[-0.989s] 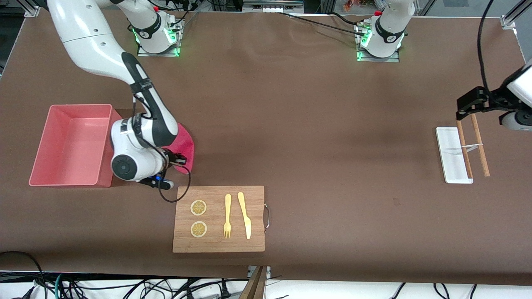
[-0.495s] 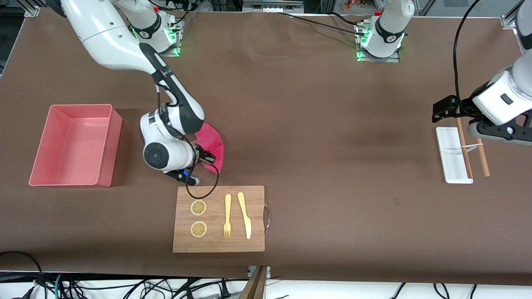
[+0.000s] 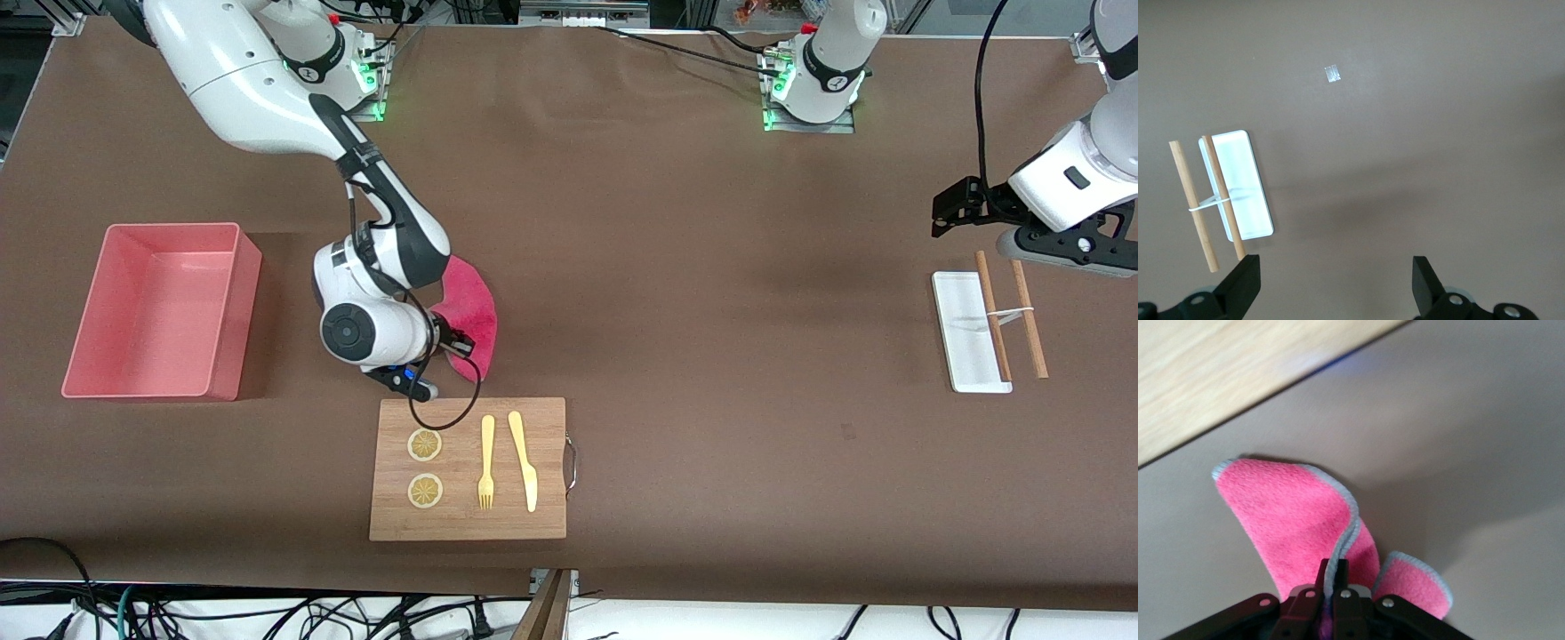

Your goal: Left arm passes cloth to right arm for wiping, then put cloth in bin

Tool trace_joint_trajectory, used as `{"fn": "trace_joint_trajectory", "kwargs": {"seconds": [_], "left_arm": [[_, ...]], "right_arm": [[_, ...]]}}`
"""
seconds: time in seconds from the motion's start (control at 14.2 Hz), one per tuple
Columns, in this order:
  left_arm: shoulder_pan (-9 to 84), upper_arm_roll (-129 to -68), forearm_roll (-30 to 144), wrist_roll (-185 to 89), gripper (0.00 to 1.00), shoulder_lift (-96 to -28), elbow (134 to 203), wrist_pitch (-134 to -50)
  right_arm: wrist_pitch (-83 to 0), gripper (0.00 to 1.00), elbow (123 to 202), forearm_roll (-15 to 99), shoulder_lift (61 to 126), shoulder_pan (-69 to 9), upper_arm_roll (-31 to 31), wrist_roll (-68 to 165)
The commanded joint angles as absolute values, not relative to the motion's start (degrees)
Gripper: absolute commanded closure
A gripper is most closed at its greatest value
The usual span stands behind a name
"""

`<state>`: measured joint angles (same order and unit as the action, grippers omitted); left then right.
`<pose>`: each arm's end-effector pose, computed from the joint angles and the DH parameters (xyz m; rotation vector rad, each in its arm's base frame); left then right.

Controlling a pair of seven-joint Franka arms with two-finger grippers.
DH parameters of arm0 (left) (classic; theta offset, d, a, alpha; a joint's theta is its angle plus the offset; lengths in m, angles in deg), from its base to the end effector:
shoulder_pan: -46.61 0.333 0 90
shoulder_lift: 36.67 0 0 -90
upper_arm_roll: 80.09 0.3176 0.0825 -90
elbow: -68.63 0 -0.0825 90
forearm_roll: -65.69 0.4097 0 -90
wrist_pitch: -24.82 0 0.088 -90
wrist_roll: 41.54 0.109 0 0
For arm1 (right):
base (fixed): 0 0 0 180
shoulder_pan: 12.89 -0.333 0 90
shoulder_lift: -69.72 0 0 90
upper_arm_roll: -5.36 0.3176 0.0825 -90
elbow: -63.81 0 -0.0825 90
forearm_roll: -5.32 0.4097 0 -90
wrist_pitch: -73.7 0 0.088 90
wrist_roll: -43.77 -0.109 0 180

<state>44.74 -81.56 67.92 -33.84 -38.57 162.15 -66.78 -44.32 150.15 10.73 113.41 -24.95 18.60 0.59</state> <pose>0.5884 -0.0300 0.5766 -3.0896 0.3023 0.1057 0.6506 0.2889 0.1928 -2.9522 0.6164 0.4498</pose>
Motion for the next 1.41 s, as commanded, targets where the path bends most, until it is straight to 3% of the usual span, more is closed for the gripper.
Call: {"fn": "trace_joint_trajectory", "kwargs": {"seconds": [0.0,0.57,1.13,1.34], "left_arm": [[44.85,-80.63,69.04,-33.01,0.0,-39.39,159.25,-66.5],[46.26,-80.97,68.94,-33.02,0.0,-39.65,159.25,-65.71],[46.26,-80.97,68.94,-32.93,0.0,-39.57,159.25,-65.62],[46.26,-80.97,68.94,-32.93,0.0,-39.57,159.25,-65.27]], "right_arm": [[-39.6,1.0,148.97,10.42,113.5,-20.73,18.9,7.62],[-27.56,1.0,149.33,8.57,110.6,-18.78,8.45,26.08],[-16.14,1.0,148.53,8.57,100.58,-18.34,6.33,29.6],[-7.99,1.0,141.71,7.08,98.99,-17.55,3.44,36.89]]}}
